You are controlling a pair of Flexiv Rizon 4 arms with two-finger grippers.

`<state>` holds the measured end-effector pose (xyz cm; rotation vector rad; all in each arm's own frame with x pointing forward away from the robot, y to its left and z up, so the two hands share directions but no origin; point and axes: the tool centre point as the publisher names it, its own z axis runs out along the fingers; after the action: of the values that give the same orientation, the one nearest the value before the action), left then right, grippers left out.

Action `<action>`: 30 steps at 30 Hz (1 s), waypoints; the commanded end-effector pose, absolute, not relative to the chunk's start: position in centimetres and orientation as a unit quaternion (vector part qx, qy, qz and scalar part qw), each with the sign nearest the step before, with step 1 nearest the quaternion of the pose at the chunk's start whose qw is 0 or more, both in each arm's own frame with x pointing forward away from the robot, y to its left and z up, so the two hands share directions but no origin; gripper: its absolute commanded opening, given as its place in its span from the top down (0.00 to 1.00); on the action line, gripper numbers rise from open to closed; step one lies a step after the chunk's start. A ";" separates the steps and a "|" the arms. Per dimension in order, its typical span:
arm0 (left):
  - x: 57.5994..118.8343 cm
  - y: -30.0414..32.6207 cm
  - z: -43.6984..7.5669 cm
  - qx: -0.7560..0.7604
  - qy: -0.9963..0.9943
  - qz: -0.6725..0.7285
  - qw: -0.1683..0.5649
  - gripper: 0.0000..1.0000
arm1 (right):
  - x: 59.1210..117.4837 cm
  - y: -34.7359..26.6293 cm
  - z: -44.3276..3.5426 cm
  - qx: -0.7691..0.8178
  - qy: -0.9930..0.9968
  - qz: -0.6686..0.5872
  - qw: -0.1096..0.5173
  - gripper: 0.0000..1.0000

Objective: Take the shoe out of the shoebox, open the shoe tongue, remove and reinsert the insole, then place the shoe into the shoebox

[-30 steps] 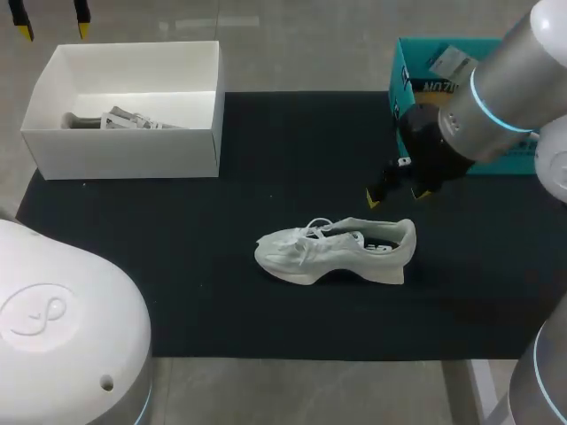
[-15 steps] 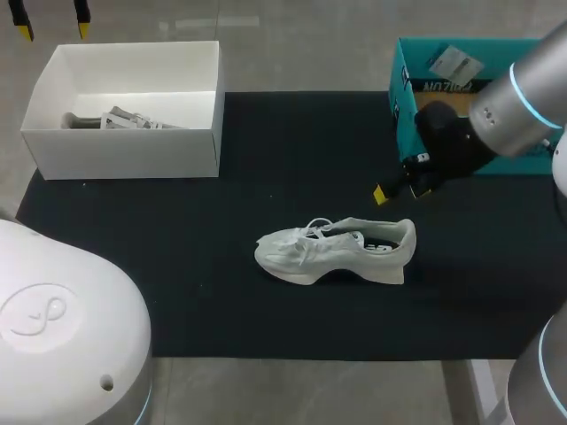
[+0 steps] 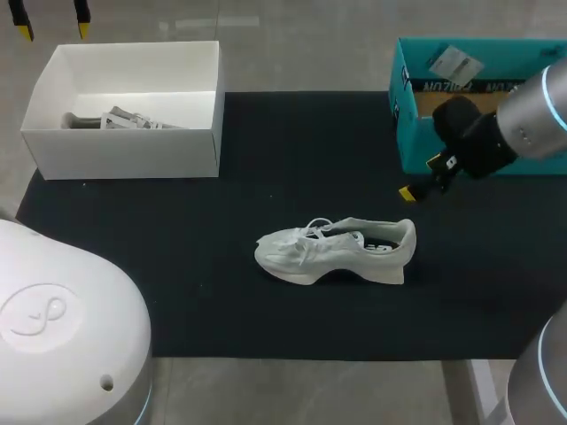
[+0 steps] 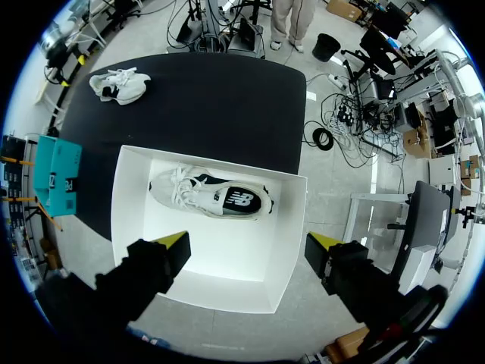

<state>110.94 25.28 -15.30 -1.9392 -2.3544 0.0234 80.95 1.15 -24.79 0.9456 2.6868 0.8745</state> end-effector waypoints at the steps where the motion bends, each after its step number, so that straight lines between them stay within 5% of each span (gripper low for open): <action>1: 110.9 25.3 -15.3 -0.635 -0.771 0.007 0.046 0.00 | 79.9 0.7 -25.1 0.106 0.901 0.367 0.207 0.00; 30: 110.9 25.3 -15.3 -0.635 -0.771 0.007 0.046 0.00 | 77.4 -4.3 -31.3 0.098 0.903 0.396 0.131 0.00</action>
<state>110.94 25.28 -15.30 -1.9391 -2.3546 0.0234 77.81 -3.84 -30.03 0.2734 2.6552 1.1284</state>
